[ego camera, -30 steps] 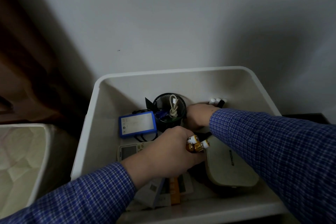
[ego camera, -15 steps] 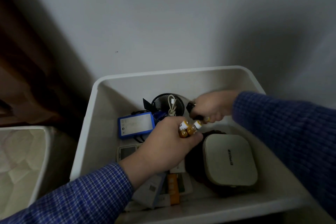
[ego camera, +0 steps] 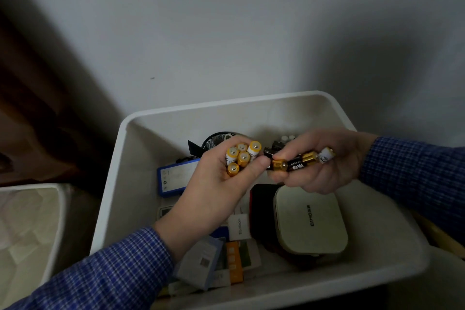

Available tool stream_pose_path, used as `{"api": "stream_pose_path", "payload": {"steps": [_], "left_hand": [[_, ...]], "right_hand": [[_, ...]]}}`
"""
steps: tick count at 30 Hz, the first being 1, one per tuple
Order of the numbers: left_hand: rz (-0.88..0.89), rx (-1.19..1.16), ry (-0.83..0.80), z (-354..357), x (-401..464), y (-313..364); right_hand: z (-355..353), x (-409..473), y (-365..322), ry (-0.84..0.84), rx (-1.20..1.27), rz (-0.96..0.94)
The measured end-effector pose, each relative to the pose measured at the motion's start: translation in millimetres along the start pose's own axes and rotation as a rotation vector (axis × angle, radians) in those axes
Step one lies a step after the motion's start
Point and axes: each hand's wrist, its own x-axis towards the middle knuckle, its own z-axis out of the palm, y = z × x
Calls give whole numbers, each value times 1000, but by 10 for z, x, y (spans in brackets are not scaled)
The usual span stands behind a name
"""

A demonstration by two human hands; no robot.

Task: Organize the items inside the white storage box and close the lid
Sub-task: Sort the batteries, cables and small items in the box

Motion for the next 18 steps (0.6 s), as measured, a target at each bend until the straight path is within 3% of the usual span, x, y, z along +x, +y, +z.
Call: {"api": "stream_pose_path", "payload": {"steps": [13,18], "left_hand": [[-86,175,-133,7,-2,-43],[-42,110,15,24,8,-44]], "right_hand": [[64,-13,26,97,159,-38],[137,117,42,276,370,-178]]}}
